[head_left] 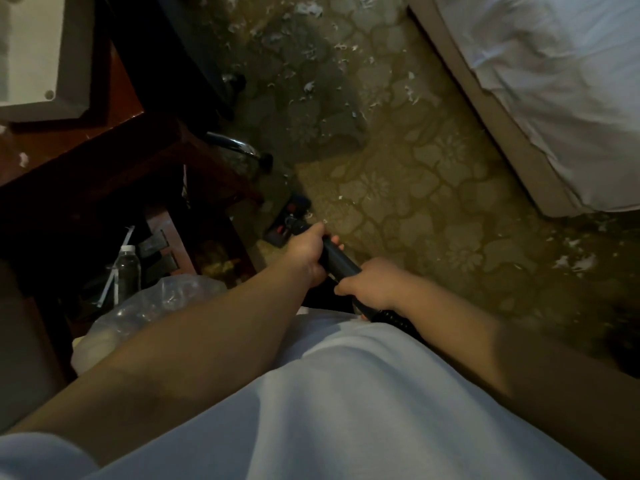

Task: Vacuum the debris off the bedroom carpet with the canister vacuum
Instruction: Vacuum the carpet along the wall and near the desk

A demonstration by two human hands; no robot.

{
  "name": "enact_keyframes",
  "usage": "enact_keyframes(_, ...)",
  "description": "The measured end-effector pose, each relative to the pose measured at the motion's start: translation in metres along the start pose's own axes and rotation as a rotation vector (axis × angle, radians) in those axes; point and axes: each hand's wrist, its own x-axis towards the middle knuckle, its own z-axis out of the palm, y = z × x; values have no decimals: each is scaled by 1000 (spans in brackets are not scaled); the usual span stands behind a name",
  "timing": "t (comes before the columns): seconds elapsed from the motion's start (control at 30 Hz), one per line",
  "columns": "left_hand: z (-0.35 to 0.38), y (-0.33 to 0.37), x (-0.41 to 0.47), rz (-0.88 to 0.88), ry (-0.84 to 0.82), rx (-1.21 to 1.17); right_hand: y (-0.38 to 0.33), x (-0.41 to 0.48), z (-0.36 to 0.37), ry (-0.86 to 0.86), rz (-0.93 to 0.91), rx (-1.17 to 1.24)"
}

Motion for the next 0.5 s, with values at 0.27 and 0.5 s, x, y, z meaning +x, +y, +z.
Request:
enact_keyframes(0.27, 99, -120, -30, -28, -15, -17, 136, -47, -65, -31, 68, -43)
enact_keyframes(0.5, 199, -235, -75, -86, -84, -50, 252, -121, -130, -33, 133, -91)
